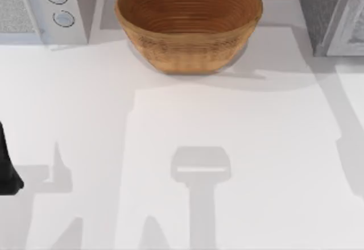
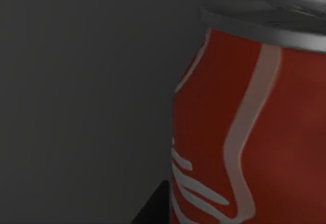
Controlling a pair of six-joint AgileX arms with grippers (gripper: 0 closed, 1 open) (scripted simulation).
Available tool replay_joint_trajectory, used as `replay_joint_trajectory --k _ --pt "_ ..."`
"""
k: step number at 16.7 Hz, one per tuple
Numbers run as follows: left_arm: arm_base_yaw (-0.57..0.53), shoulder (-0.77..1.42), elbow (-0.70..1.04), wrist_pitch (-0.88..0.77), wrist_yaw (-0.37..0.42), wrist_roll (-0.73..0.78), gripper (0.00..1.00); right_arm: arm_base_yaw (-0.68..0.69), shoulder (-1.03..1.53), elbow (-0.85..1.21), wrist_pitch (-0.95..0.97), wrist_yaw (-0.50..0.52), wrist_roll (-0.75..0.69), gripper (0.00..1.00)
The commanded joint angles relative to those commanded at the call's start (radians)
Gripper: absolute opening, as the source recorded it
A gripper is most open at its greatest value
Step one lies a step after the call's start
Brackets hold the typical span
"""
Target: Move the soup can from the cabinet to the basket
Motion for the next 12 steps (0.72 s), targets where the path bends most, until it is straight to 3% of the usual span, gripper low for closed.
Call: replay_joint_trajectory --k 12 --pt "0.0 0.0 0.0 0.0 0.0 0.0 1.0 0.019 -0.064 -0.019 -0.036 0.02 0.001 0.0"
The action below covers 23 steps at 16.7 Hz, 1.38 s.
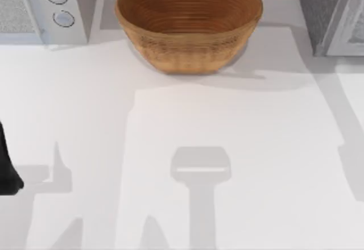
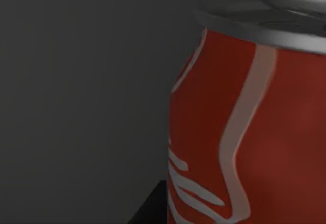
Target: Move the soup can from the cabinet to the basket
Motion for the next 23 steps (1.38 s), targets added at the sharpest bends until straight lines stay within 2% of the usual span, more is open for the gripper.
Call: replay_joint_trajectory --k 11,18,23 --pt "0.0 0.0 0.0 0.0 0.0 0.0 1.0 0.127 -0.392 -0.145 -0.258 0.117 0.0 0.0" --pt "0.0 0.0 0.0 0.0 0.0 0.0 1.0 0.124 -0.401 -0.159 -0.259 0.117 0.001 0.0" --pt "0.0 0.0 0.0 0.0 0.0 0.0 1.0 0.102 -0.507 -0.309 -0.205 0.094 -0.001 0.0"
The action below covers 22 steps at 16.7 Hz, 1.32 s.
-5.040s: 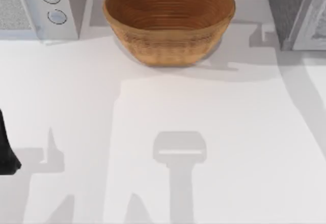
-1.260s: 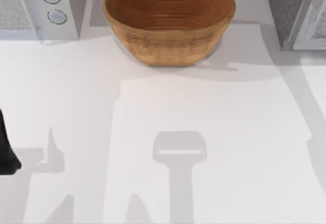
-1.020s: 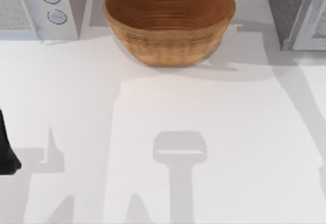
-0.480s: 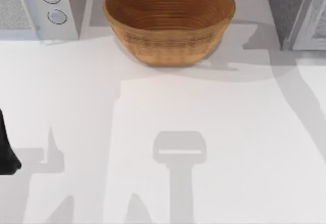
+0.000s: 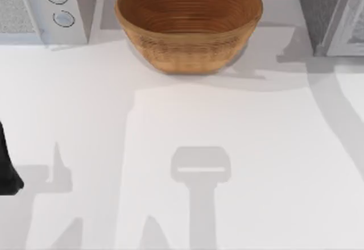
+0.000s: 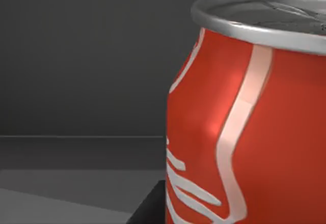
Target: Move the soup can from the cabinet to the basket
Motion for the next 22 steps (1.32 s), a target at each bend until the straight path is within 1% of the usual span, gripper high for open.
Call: replay_joint_trajectory --k 3,7,18,22 --pt "0.0 0.0 0.0 0.0 0.0 0.0 1.0 -0.024 -0.119 -0.181 0.059 -0.027 -0.002 0.0" --pt "0.0 0.0 0.0 0.0 0.0 0.0 1.0 -0.064 -0.32 -0.491 0.16 -0.071 -0.004 0.0" --pt "0.0 0.0 0.0 0.0 0.0 0.0 1.0 -0.2 -0.991 -1.521 0.497 -0.218 -0.009 0.0" --pt "0.0 0.0 0.0 0.0 0.0 0.0 1.0 -0.24 -1.191 -1.81 0.594 -0.26 -0.011 0.0"
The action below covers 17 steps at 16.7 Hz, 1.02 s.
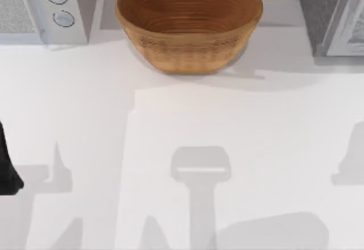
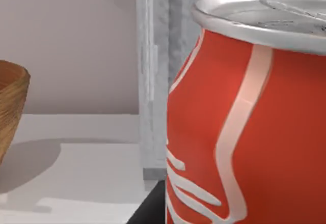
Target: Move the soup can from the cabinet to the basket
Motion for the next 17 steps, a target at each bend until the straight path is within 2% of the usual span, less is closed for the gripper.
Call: replay_joint_trajectory --k 4,11,17 --pt "0.0 0.0 0.0 0.0 0.0 0.0 1.0 -0.022 -0.102 -0.142 0.054 -0.023 -0.001 0.0" --pt "0.0 0.0 0.0 0.0 0.0 0.0 1.0 -0.021 -0.102 -0.159 0.056 -0.025 0.001 0.0" --pt "0.0 0.0 0.0 0.0 0.0 0.0 1.0 0.06 0.116 0.041 0.127 0.064 0.002 0.0"
